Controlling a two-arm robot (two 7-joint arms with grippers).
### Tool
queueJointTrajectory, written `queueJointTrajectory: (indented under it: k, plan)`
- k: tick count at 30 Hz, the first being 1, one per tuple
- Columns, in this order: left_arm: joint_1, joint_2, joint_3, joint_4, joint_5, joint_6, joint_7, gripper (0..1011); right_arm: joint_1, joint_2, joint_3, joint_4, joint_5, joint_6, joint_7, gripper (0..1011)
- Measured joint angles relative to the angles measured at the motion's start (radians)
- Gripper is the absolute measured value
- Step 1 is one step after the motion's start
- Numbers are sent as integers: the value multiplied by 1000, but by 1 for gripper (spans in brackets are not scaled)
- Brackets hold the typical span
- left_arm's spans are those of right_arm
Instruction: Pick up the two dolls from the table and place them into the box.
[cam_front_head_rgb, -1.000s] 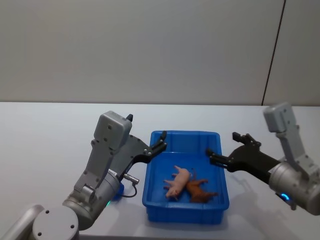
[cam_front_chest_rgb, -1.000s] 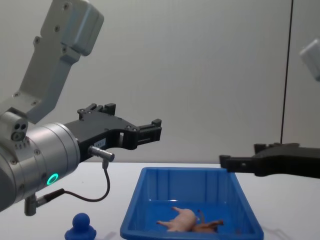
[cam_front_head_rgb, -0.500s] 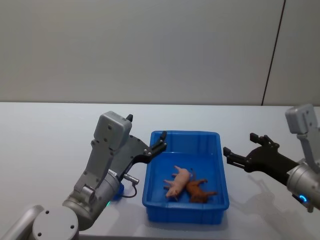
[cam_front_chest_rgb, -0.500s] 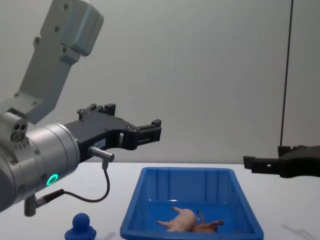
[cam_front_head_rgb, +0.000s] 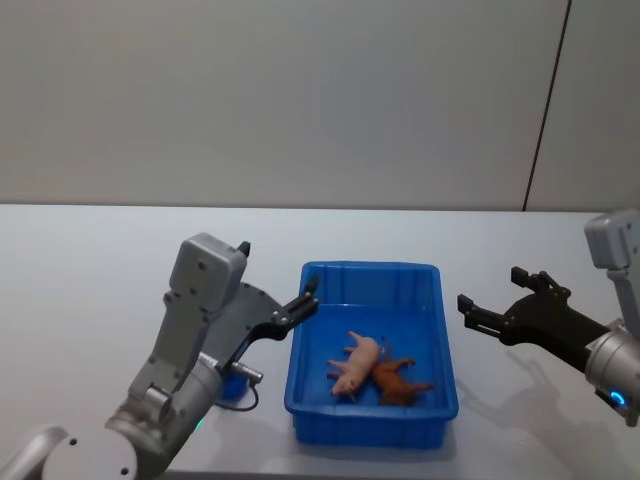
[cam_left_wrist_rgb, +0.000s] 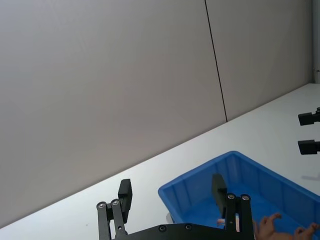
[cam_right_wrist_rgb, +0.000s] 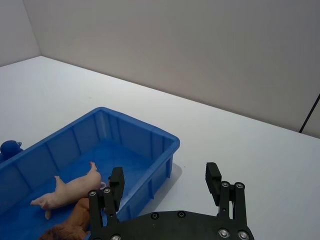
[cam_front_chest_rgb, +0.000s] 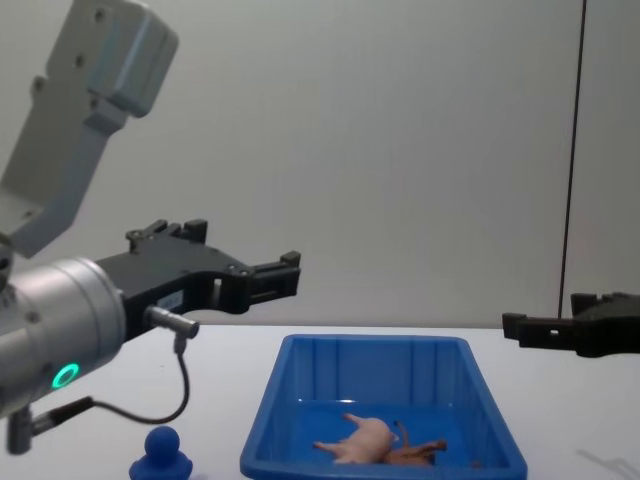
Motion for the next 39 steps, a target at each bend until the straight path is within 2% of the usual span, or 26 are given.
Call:
queueJointTrajectory:
  k: [7, 15, 26, 32, 39]
  plan:
    - [39, 34, -12, -37, -40, 24, 16, 1002, -1, 3, 3, 0, 3, -1, 0, 1001]
    - [75, 60, -25, -45, -98, 20, 21, 1002, -2, 4, 4, 0, 4, -1, 0, 1001]
    - [95, 72, -39, 8, -168, 24, -7, 1002, -3, 5, 5, 0, 5, -2, 0, 1001]
    - [91, 72, -44, 42, -175, 46, -28, 1002, -3, 6, 5, 0, 6, -2, 0, 1001]
    - [74, 69, -50, 94, -164, 99, -71, 1002, -3, 6, 5, 0, 6, -2, 0, 1001]
